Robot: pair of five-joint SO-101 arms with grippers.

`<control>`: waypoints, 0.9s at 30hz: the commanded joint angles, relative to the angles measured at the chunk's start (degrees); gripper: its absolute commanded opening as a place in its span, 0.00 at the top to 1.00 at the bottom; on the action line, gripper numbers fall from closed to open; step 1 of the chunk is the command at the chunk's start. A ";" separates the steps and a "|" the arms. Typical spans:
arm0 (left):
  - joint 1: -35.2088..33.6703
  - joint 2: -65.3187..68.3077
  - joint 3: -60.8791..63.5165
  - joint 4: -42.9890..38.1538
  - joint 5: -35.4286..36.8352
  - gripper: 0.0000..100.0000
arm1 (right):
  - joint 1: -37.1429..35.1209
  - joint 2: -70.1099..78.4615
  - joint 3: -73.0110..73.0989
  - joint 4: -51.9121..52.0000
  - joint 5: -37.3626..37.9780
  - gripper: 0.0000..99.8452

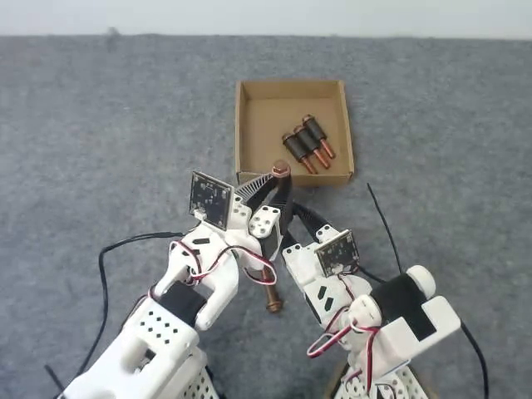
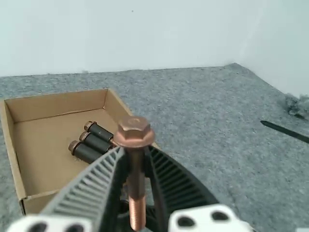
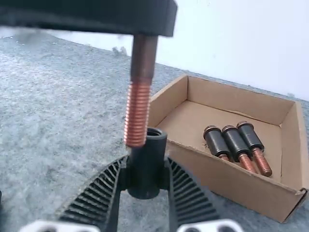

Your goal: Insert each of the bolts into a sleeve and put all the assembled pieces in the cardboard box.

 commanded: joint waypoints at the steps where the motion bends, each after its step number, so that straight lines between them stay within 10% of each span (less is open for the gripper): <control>1: -0.09 -2.11 -1.10 -1.05 1.05 0.99 | -0.40 -2.33 1.67 -1.71 2.73 0.99; 27: -1.76 12.84 -7.16 -4.40 3.60 0.99 | 0.75 -2.15 1.49 -2.24 3.69 0.99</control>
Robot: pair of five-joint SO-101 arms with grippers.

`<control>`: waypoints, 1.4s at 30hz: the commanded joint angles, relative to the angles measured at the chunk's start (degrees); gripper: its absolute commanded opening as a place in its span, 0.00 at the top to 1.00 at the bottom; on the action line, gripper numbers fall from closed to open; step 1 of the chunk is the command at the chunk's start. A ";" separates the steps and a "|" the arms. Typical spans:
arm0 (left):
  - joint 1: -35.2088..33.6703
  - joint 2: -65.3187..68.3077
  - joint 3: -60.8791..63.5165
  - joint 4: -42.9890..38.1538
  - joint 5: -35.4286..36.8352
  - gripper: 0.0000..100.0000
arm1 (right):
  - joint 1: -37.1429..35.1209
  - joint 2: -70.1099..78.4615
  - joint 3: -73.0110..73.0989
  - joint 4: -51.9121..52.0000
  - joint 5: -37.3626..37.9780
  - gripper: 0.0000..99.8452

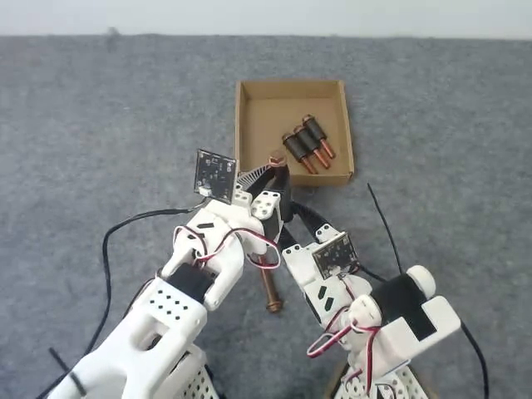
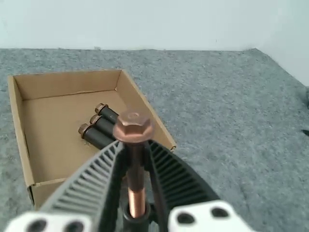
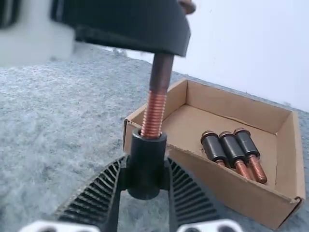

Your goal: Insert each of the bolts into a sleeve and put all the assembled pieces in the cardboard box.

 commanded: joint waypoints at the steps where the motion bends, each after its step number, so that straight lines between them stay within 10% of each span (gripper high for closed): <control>1: 0.97 0.00 -1.10 -1.14 1.14 0.99 | 0.66 -2.15 1.49 -1.54 0.70 0.99; 42: 3.96 0.44 12.35 -1.14 0.79 0.99 | 2.68 -2.24 1.32 -1.63 0.79 0.99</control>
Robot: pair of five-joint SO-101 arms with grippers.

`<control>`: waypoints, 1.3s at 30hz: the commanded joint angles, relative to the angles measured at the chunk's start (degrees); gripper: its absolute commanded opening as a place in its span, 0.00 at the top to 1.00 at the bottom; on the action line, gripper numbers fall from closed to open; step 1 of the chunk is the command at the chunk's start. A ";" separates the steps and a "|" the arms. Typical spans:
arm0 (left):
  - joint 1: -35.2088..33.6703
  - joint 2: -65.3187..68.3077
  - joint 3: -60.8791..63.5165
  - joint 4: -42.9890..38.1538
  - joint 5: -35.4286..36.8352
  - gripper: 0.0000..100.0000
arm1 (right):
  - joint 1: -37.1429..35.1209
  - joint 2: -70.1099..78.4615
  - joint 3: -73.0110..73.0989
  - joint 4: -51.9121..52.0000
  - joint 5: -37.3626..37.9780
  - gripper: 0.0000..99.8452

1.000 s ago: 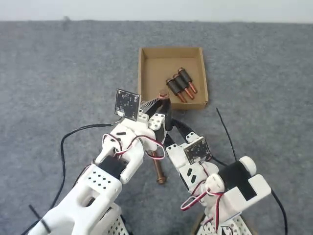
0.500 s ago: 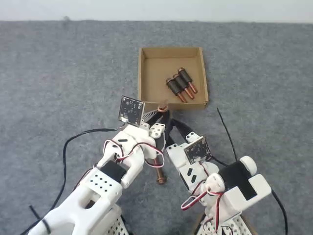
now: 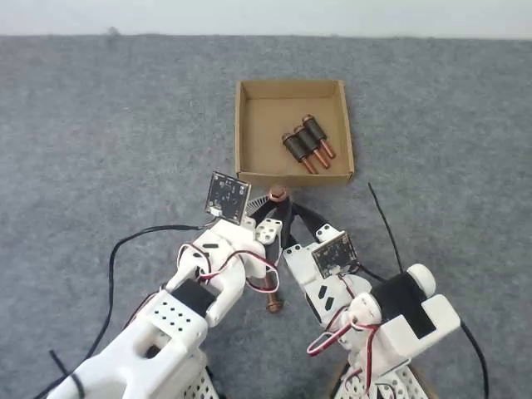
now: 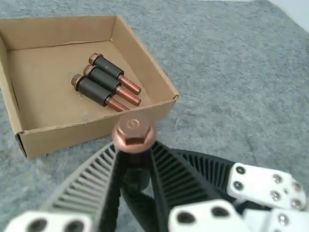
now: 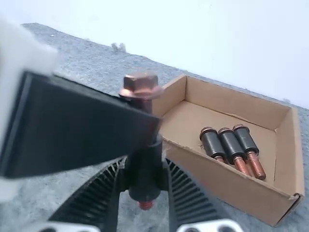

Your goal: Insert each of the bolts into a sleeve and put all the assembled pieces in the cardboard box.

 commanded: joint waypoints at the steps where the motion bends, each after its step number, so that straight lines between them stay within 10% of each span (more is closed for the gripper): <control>1: 0.70 1.14 2.33 -0.35 0.70 0.99 | 1.80 -2.24 1.32 -1.63 0.44 0.99; 33: -2.37 -0.09 2.95 0.18 0.70 0.82 | 2.95 -2.15 1.32 -1.10 0.18 0.99; 39: -5.63 -14.07 -0.84 19.52 0.70 0.82 | 3.03 -2.15 1.32 -1.10 0.18 0.99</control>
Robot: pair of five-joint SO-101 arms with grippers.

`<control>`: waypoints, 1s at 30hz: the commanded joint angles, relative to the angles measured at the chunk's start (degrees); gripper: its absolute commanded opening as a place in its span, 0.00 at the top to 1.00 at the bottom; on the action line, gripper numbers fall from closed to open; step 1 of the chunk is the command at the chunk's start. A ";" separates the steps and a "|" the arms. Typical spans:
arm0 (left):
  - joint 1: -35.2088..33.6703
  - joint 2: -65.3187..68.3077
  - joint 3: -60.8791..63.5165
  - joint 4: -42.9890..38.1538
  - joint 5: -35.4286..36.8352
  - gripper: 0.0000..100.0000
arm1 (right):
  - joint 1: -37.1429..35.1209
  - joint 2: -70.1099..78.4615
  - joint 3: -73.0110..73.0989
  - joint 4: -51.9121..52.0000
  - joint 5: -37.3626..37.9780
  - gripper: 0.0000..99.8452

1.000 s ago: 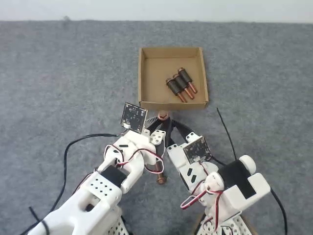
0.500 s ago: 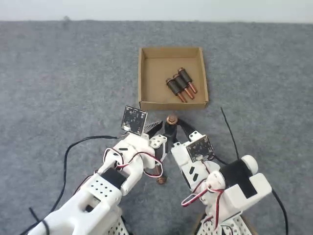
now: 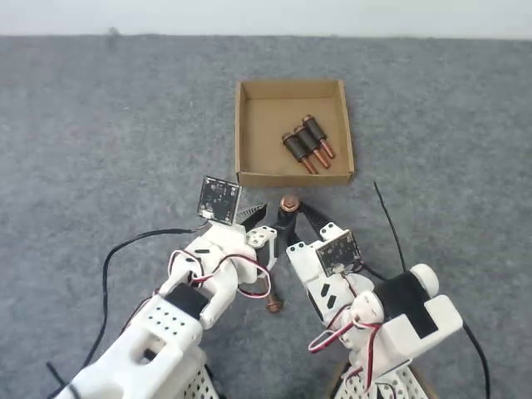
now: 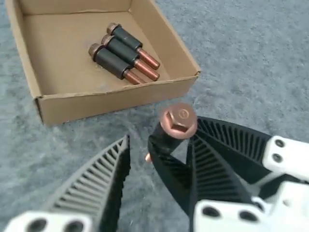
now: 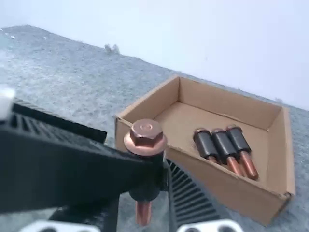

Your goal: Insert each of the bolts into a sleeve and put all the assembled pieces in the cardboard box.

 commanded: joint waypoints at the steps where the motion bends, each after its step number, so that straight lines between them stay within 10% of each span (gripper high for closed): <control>1: -1.49 -10.73 -3.30 13.19 0.00 0.82 | 1.27 -2.15 1.32 -1.10 0.18 0.99; 30: -37.27 -48.00 7.69 37.19 -3.16 0.99 | 4.79 -2.68 1.58 -1.63 0.53 0.99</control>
